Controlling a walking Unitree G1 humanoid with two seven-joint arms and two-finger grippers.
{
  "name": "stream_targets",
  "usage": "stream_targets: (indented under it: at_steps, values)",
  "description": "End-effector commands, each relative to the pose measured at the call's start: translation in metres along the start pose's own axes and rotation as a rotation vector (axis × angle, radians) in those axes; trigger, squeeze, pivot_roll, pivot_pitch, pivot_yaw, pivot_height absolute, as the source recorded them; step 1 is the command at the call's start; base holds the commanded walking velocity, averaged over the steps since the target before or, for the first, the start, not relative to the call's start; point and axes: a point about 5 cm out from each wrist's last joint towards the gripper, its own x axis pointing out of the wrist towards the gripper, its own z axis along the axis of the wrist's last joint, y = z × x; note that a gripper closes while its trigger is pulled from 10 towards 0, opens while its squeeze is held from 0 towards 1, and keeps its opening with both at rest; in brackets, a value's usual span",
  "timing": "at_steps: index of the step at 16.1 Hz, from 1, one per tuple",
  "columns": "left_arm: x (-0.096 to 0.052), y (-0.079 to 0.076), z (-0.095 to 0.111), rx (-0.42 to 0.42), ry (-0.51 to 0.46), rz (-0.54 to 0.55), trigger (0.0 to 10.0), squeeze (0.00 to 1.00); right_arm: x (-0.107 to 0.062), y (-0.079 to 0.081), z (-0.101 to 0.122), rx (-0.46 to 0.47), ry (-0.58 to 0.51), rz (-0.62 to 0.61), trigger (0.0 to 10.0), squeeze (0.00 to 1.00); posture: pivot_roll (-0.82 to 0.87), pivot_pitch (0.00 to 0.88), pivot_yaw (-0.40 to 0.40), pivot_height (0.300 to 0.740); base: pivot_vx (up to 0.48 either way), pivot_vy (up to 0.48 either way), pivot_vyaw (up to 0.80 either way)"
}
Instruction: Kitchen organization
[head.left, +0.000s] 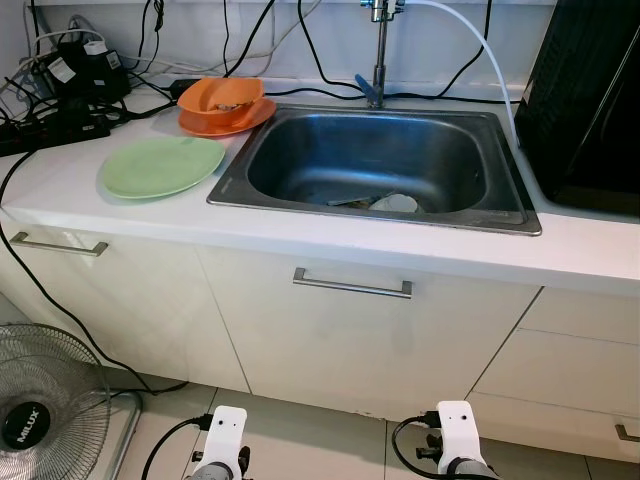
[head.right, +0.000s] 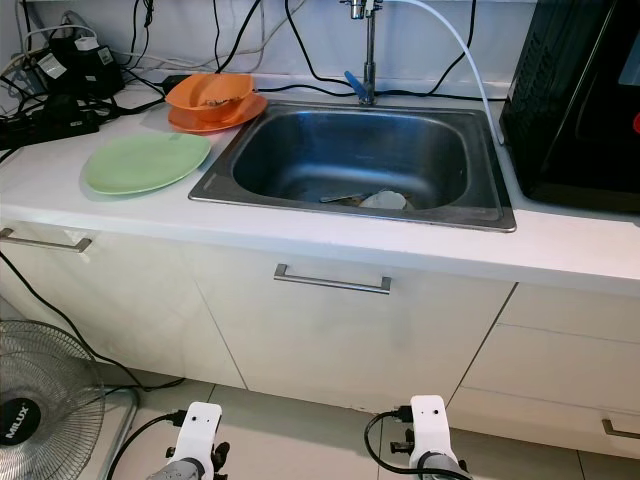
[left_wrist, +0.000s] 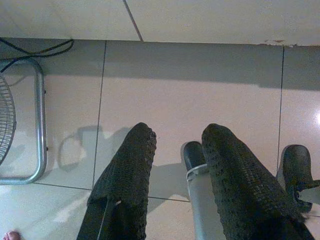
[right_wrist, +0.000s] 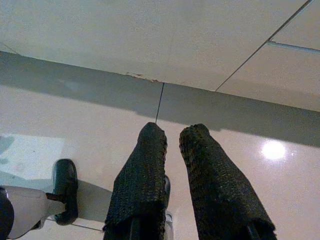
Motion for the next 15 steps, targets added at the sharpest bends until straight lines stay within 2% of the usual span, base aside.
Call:
stream_targets:
  at_steps: [1,15]
  values:
    - [-0.0008,0.0033,-0.0044,0.0,0.013,0.014,10.0,0.0,-0.0009,0.0019,-0.0059,0.005,0.022,0.001,10.0,0.0,0.04,0.0,0.064,0.74,0.0,0.0,0.0]
    - [-0.0009,0.0025,-0.0052,-0.004,0.015,0.013,10.0,0.0,-0.0008,0.0021,-0.0056,-0.004,0.024,0.006,10.0,0.0,0.04,0.0,0.06,0.74,0.0,0.0,0.0]
